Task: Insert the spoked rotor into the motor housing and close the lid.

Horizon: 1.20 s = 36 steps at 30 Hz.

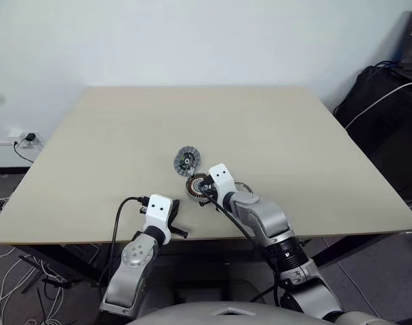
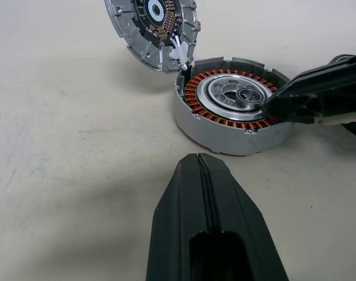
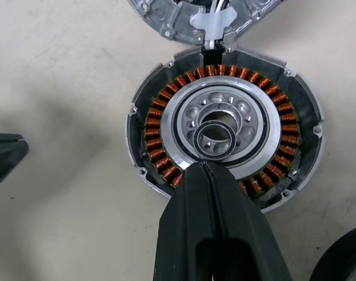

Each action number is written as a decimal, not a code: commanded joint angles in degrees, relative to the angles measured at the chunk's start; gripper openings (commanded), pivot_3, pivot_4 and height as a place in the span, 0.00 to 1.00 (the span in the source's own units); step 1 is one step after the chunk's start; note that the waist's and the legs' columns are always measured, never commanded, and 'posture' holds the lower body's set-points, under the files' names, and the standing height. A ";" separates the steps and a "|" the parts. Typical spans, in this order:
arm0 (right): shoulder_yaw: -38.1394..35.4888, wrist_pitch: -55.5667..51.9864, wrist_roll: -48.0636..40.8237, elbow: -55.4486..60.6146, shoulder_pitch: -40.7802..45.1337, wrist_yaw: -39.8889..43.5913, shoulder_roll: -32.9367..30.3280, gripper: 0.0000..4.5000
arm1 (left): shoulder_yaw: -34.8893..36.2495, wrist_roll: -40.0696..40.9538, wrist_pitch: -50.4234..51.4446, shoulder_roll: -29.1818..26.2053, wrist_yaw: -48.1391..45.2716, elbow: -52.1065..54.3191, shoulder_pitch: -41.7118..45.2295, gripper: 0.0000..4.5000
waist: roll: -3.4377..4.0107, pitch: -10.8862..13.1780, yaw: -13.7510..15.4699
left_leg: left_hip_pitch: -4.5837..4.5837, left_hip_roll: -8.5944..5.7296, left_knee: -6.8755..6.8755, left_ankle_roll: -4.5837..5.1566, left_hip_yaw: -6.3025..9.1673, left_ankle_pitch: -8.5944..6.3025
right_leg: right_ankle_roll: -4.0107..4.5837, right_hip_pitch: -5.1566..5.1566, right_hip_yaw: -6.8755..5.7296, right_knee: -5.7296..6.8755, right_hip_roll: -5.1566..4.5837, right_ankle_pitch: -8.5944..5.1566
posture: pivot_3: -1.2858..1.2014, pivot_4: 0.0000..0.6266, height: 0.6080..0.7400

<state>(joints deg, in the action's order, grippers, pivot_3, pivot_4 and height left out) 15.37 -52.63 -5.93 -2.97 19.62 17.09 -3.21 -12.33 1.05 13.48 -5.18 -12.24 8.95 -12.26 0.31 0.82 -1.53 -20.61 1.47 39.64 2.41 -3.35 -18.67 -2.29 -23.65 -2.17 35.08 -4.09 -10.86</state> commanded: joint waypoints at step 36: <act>0.92 8.84 0.55 -6.48 4.02 3.93 0.30 0.01 | -1.27 0.15 -0.05 0.36 -0.55 0.43 0.78 0.00 | 0.03 0.02 -0.56 | -0.02 0.15 -0.02 -0.15 0.02 0.11 | 0.21 -0.09 0.02 0.07 0.16 0.08 | 0.52 0.00 1.00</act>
<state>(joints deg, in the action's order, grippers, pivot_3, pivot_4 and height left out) 16.35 -44.29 -5.50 -10.77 23.26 20.67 -2.82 -13.44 1.11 13.62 -4.93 -12.58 8.93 -11.92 0.34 0.84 -2.08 -20.63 1.62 39.62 2.26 -3.33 -18.56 -2.07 -23.74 -2.16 35.14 -3.94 -10.78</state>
